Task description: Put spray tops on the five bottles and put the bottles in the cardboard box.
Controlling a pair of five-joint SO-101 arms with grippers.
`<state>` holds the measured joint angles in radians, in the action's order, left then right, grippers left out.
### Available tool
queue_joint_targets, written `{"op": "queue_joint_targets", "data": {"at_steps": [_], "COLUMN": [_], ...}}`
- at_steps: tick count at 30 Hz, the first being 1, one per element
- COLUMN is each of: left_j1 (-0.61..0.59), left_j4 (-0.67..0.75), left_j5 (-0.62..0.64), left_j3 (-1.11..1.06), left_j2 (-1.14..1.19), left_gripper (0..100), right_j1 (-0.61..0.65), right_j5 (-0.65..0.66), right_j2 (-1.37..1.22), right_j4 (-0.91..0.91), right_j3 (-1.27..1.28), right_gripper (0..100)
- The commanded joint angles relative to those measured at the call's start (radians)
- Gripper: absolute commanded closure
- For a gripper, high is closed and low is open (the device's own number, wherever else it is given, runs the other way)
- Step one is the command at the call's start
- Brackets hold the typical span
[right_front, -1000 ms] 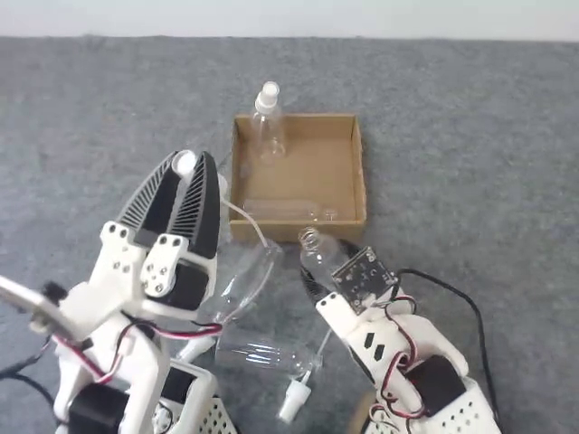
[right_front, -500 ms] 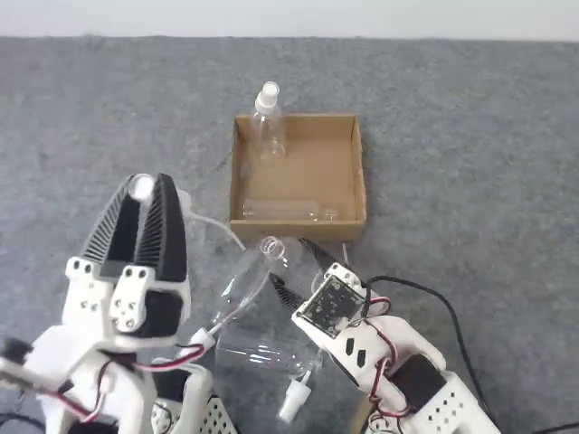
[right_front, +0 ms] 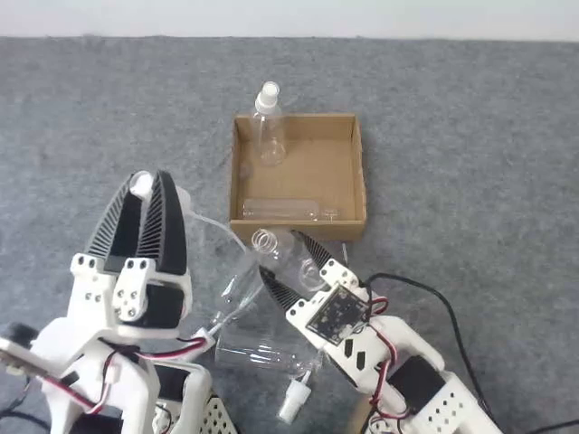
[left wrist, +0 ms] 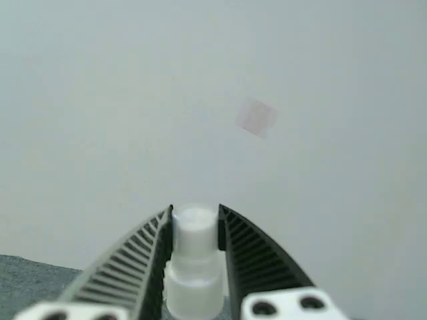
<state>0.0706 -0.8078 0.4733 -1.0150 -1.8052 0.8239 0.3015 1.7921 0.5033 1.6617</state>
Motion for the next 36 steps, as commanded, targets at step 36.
{"op": "queue_joint_targets", "data": {"at_steps": [36], "left_j1": [0.061], "left_j4": [-0.023], "left_j5": [-0.029], "left_j3": [0.085], "left_j2": [-0.018], "left_gripper": [98], "right_j1": [0.053], "right_j5": [0.017], "right_j2": [0.01], "right_j4": [0.016], "right_j3": [0.021], "right_gripper": [94.0]}}
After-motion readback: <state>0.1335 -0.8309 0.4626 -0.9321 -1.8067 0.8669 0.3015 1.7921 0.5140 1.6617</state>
